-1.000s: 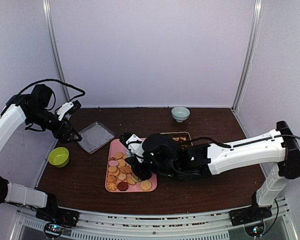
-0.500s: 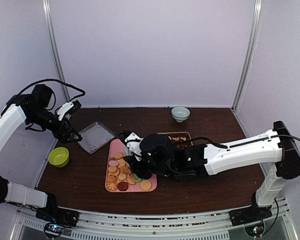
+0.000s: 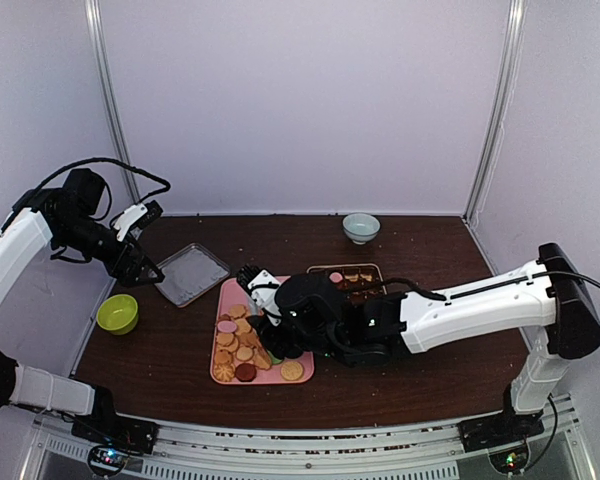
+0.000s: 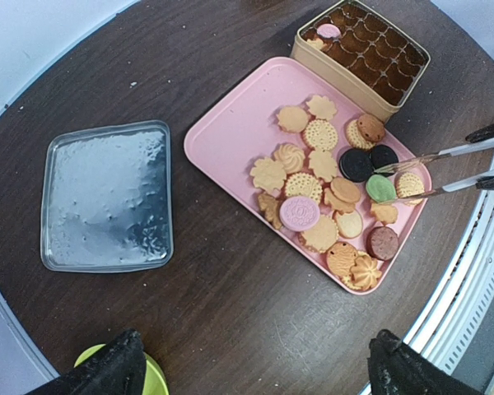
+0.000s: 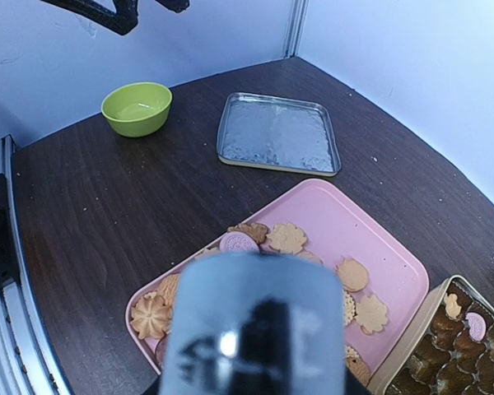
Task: Pack the cookies
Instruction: Adjust the fake cookies on the plate.
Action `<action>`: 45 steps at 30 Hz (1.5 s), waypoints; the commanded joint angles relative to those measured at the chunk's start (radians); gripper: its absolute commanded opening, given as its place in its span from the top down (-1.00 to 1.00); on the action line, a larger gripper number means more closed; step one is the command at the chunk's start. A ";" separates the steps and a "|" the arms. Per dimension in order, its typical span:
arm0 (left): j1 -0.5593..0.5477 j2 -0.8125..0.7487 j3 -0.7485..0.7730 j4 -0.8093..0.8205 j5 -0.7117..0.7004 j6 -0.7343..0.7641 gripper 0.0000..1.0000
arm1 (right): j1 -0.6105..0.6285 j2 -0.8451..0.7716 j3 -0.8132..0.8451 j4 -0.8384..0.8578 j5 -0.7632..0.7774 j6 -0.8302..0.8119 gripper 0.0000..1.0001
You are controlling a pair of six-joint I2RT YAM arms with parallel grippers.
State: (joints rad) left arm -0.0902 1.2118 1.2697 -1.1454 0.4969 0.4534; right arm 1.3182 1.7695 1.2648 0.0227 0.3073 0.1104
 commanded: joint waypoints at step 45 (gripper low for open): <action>0.008 -0.004 0.010 0.019 0.026 -0.014 -0.93 | -0.035 -0.167 -0.198 0.081 -0.055 0.103 0.44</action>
State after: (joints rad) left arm -0.0902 1.2118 1.2697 -1.1454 0.5011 0.4473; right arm 1.2785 1.6253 1.0367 0.1158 0.2478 0.2321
